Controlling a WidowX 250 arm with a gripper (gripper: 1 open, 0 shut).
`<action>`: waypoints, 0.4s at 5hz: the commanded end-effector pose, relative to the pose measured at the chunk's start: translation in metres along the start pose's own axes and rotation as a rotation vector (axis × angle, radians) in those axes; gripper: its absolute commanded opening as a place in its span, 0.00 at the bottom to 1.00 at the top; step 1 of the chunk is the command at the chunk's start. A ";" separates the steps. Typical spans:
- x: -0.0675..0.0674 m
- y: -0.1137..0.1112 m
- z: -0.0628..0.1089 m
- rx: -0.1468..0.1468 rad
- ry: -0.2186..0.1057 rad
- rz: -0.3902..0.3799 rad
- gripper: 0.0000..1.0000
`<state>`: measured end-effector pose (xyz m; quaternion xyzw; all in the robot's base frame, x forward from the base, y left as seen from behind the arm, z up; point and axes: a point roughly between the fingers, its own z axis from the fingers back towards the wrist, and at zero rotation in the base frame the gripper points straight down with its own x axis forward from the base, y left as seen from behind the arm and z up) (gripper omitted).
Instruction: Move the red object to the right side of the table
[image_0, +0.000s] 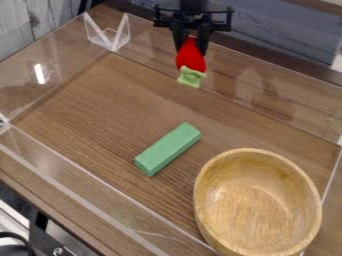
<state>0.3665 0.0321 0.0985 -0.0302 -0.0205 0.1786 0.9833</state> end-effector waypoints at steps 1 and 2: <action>0.001 -0.023 0.016 -0.014 -0.062 0.027 0.00; -0.005 -0.034 0.016 -0.010 -0.068 0.063 0.00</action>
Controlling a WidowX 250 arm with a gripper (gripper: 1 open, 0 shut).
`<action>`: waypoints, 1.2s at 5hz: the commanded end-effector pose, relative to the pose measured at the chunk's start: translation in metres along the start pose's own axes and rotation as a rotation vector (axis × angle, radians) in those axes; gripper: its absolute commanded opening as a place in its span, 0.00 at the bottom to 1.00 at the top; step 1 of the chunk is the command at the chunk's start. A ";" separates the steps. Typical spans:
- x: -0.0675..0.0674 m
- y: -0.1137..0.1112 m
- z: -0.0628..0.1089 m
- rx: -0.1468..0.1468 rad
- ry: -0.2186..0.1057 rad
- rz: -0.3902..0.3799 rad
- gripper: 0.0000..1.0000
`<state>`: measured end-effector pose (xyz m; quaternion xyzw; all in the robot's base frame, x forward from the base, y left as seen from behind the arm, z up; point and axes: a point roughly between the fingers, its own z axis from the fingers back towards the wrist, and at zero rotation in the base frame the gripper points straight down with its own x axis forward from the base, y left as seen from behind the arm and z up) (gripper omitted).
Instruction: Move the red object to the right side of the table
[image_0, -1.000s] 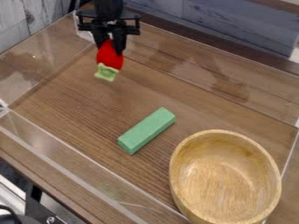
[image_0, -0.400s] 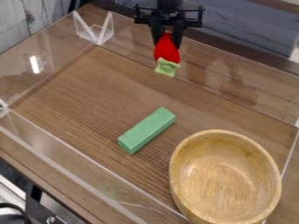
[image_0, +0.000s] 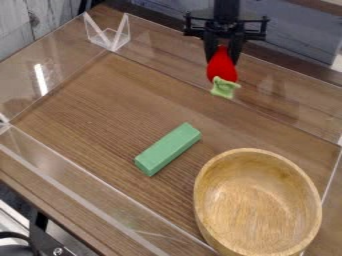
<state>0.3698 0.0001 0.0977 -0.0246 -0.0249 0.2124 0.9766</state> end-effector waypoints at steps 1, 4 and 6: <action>-0.002 -0.008 0.022 -0.023 -0.062 0.046 0.00; -0.007 -0.019 0.020 -0.014 -0.081 0.182 0.00; -0.013 -0.029 0.013 -0.004 -0.082 0.236 0.00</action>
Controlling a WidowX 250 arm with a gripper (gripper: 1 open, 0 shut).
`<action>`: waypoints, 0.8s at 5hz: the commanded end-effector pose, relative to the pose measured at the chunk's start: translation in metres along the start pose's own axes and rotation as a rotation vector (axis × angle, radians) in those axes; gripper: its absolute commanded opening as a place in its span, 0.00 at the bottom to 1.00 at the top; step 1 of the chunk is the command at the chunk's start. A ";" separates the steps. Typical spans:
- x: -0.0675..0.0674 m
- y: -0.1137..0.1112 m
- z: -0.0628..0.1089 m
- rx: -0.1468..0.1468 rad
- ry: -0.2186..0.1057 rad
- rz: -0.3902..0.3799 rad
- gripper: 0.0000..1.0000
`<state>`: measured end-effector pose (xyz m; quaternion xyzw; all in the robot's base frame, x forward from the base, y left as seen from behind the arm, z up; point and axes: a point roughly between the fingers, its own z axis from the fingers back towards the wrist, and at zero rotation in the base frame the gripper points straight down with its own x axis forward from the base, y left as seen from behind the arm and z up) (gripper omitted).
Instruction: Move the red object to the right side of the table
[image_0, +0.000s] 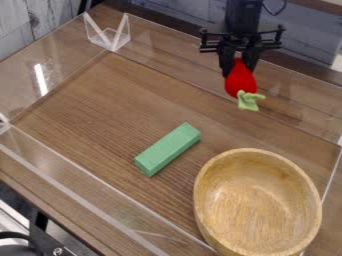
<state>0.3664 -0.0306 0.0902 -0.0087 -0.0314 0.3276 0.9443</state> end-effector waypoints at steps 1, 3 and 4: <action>0.001 -0.008 0.016 -0.033 -0.050 0.030 0.00; -0.006 -0.014 0.001 -0.008 -0.050 0.095 0.00; -0.008 -0.019 -0.005 0.000 -0.049 0.116 0.00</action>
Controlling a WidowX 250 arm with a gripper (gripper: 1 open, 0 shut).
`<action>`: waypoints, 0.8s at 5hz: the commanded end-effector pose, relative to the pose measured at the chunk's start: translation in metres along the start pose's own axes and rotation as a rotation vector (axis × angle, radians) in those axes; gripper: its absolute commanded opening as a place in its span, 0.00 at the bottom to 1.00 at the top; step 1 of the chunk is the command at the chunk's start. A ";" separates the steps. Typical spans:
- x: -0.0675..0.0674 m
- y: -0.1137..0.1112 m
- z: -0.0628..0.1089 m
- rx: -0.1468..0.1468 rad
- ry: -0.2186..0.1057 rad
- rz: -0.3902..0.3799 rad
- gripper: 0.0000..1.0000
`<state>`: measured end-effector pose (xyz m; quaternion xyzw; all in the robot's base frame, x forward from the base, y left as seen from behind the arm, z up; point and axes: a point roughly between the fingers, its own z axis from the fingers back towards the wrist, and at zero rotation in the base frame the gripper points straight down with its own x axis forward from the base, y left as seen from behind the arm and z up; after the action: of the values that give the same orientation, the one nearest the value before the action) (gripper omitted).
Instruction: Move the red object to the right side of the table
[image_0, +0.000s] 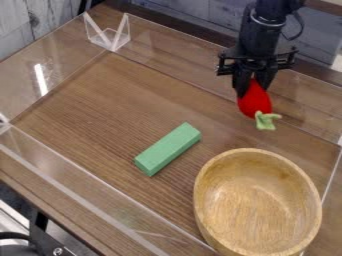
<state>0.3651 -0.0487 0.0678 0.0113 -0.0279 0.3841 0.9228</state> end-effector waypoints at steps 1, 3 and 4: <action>-0.006 -0.014 0.011 -0.042 -0.028 -0.027 0.00; -0.018 -0.022 0.000 -0.032 -0.010 -0.051 1.00; -0.017 -0.020 0.003 -0.032 0.003 -0.049 1.00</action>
<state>0.3600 -0.0748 0.0525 0.0117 -0.0097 0.3593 0.9331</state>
